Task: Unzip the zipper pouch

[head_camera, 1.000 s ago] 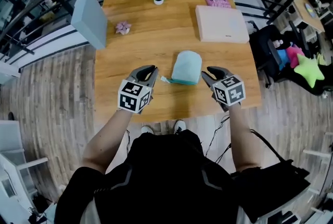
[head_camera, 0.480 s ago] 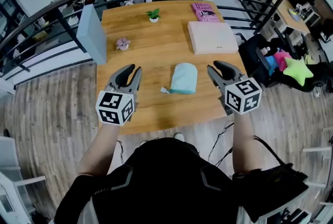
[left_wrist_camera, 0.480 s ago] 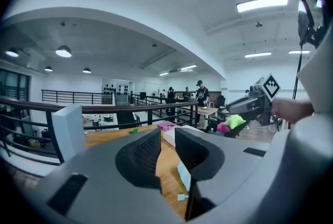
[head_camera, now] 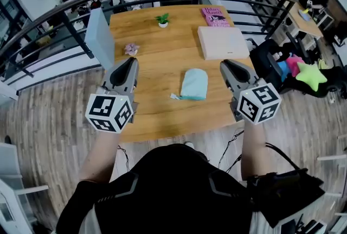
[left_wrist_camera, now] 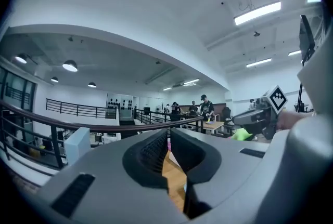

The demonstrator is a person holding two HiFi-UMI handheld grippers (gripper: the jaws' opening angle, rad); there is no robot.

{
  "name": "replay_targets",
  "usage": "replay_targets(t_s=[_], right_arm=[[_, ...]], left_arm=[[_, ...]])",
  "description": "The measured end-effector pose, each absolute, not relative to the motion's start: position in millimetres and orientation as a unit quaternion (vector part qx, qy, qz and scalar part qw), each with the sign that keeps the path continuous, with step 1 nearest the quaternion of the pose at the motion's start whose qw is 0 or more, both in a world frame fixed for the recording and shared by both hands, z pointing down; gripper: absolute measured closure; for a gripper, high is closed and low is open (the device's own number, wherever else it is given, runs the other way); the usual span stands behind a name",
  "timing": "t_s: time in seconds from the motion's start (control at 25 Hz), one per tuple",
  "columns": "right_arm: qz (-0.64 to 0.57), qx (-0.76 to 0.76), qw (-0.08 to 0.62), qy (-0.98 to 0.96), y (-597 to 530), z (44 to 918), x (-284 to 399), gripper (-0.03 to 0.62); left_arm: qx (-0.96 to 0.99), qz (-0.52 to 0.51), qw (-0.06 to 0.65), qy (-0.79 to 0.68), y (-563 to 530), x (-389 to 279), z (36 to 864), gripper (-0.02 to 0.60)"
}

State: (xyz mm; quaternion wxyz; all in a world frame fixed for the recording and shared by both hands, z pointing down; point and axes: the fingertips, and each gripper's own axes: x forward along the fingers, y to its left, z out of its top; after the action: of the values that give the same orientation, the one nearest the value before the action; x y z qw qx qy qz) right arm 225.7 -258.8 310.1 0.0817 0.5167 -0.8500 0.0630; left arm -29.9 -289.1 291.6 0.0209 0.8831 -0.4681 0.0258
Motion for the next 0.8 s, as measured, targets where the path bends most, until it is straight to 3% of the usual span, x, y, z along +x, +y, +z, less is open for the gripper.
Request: replay_targets(t_s=[0.12,0.8], right_arm=[[0.066,0.514,0.078,-0.852,-256,309,222,0.583],[0.071,0.497,0.096,-0.859,-266,329,205,0.586]], left_arm=[[0.881,0.032,0.014,-0.472,-287,-32,289,0.551],[0.882,0.058,0.058,-0.465,-285,-26,313,0.552]])
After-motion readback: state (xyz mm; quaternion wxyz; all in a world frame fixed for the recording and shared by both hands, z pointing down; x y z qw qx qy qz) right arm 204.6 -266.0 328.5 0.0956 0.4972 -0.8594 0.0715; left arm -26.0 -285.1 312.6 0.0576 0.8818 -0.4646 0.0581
